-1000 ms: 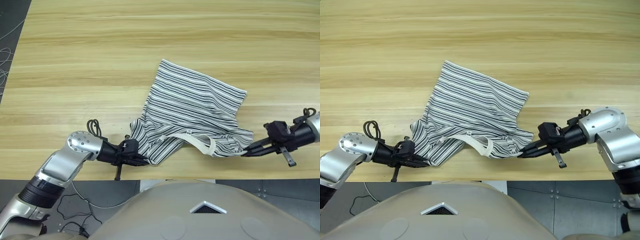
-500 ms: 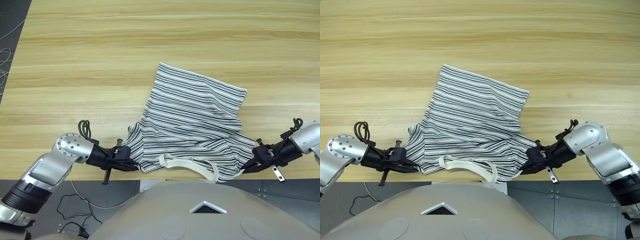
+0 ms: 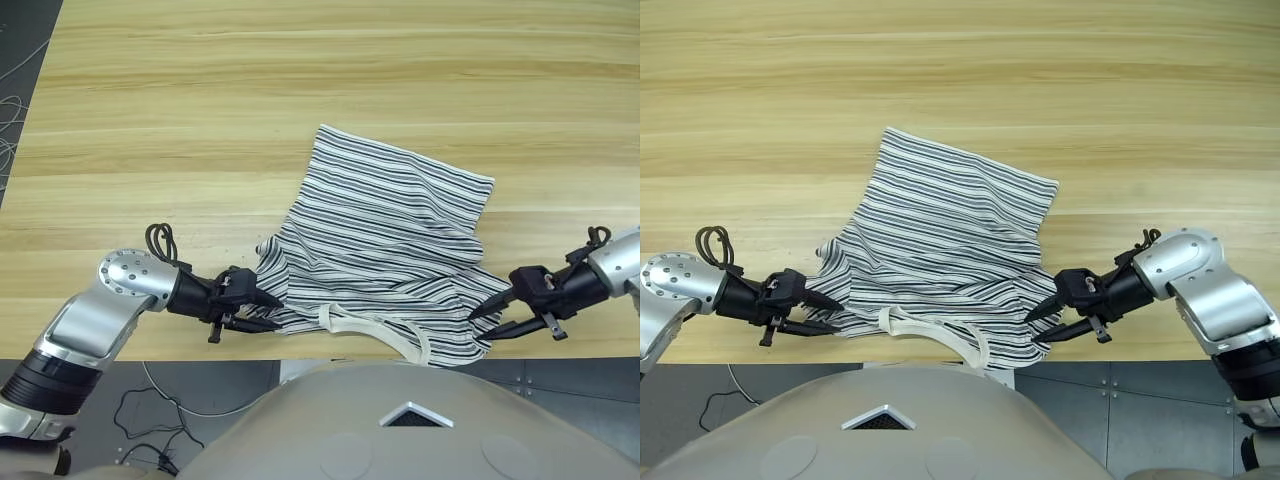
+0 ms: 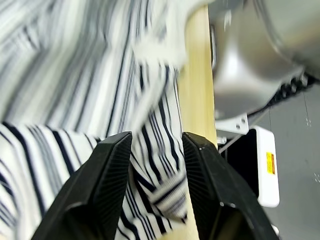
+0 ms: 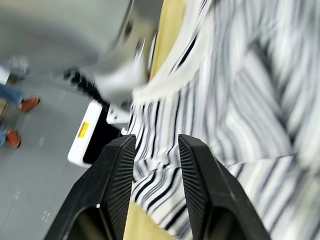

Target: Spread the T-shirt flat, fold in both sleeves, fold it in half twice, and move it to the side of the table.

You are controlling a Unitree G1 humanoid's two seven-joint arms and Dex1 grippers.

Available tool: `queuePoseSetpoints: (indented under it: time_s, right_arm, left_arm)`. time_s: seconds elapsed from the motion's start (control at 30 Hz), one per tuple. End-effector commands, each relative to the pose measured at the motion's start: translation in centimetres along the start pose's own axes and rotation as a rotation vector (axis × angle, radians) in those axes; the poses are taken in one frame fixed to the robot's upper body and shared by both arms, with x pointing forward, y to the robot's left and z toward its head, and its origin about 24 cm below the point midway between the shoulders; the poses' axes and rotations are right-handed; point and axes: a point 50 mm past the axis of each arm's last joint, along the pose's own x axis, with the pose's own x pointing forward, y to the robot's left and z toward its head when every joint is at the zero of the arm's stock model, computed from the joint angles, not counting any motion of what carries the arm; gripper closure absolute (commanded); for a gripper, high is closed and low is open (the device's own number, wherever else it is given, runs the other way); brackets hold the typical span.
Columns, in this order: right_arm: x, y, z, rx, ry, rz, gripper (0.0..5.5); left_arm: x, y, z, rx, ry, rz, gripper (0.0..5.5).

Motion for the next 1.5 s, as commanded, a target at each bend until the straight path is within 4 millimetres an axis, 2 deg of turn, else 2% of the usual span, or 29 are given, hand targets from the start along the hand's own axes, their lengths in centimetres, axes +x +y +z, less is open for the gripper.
queuePoseSetpoints:
  time_s: [0.03,0.13,0.23,0.3,0.37,0.47,0.57,0.67,0.8,1.03,1.17,1.33,1.5]
  right_arm:
    - [-1.7,-1.8,2.7,0.008,-0.163,-0.099,3.94]
    - [-2.7,-4.0,4.9,0.023,-0.344,-0.240,3.94]
    - [-2.4,-6.7,5.8,0.019,-0.422,-0.436,3.94]
    - [-1.8,-8.4,5.1,0.000,-0.328,-0.595,3.94]
    - [-1.5,-9.3,3.8,-0.015,-0.195,-0.673,3.94]
    - [-2.3,-9.9,1.4,-0.049,0.026,-0.735,3.94]
    - [-4.3,-9.9,0.5,-0.059,0.142,-0.733,3.94]
    - [-5.9,-10.5,0.3,-0.053,0.178,-0.780,3.94]
    - [-4.7,-12.2,-0.2,-0.083,0.223,-0.848,3.94]
    - [-1.5,-13.7,0.0,-0.127,0.223,-0.851,3.94]
    - [-1.9,-13.8,-0.2,-0.115,0.251,-0.859,3.94]
    - [-2.2,-14.0,-2.4,-0.179,0.479,-0.886,3.94]
    - [-2.2,-16.0,-1.5,-0.317,0.527,-1.060,3.94]
  left_arm:
    - [-0.7,0.2,2.6,0.005,-0.133,0.000,3.64]
    - [-1.1,0.3,4.0,0.005,-0.205,0.012,3.64]
    - [-0.9,0.9,3.8,-0.007,-0.177,0.051,3.64]
    - [-0.2,1.2,2.8,0.001,-0.111,0.068,3.64]
    - [0.6,1.1,2.2,0.010,-0.072,0.060,3.64]
    - [2.1,0.7,1.4,0.017,-0.043,0.016,3.64]
    - [2.7,0.4,1.3,0.020,-0.045,0.003,3.64]
    - [2.7,0.3,1.3,0.021,-0.050,0.001,3.64]
    - [2.9,0.1,1.1,0.016,-0.053,0.001,3.64]
    - [3.2,-0.1,0.4,0.002,-0.042,-0.005,3.64]
    - [3.3,-0.2,0.3,0.001,-0.041,-0.004,3.64]
    - [3.8,-0.2,0.2,0.000,-0.043,-0.010,3.64]
    - [4.0,-0.3,-0.1,-0.008,-0.047,-0.012,3.64]
